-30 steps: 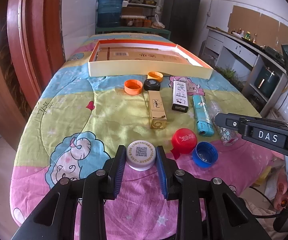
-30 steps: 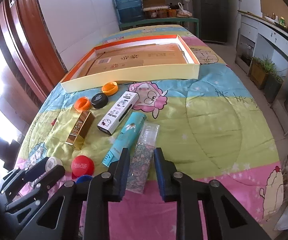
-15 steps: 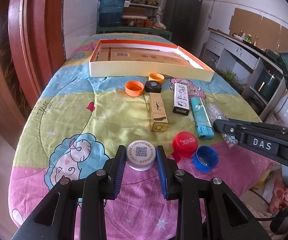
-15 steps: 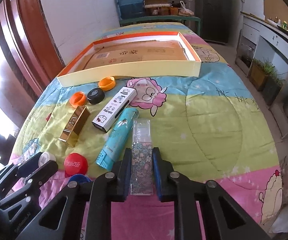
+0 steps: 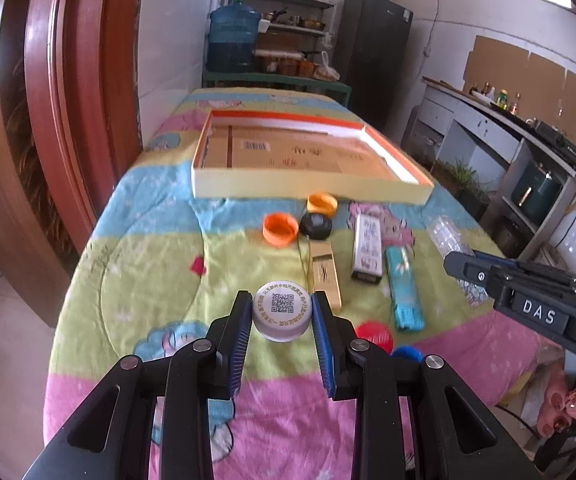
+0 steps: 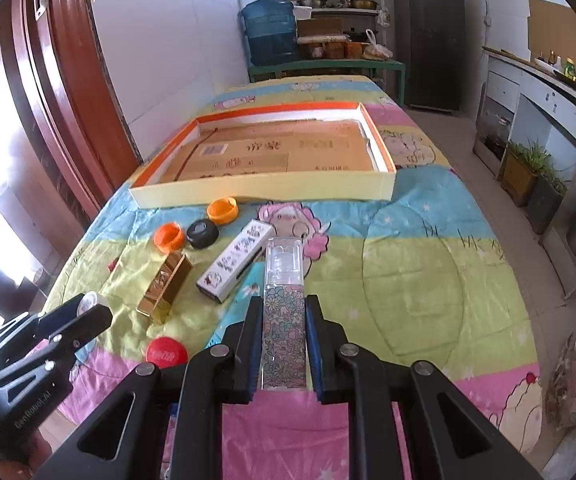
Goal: Organize rigid objects
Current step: 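Carry both items into the box while the left tool releases the white lid inside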
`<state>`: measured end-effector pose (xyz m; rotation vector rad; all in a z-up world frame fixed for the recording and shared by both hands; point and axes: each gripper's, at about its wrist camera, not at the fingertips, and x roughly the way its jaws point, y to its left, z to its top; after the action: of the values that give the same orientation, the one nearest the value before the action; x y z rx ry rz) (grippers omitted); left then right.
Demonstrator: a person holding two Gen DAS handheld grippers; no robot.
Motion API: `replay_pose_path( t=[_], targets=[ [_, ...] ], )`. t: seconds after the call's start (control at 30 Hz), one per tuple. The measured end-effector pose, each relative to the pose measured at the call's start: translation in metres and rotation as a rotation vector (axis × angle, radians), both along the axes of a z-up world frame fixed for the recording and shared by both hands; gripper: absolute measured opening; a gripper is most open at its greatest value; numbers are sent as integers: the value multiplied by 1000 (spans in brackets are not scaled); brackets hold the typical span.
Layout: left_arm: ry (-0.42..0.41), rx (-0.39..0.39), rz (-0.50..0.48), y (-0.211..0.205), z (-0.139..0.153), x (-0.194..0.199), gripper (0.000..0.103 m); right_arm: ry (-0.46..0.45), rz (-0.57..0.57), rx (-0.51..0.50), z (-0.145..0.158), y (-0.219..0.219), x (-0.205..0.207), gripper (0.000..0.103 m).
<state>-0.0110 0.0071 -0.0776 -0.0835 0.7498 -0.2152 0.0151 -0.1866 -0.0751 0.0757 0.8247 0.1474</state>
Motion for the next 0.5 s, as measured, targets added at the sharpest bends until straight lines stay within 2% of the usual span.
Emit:
replay_pose_path(
  t=[0.27, 0.5],
  targets=[
    [-36, -1, 14, -3, 25, 29, 31, -55, 23, 6, 19, -1, 18, 20],
    [-90, -8, 42, -3, 53, 64, 31, -85, 38, 15, 35, 1, 49, 20]
  ],
)
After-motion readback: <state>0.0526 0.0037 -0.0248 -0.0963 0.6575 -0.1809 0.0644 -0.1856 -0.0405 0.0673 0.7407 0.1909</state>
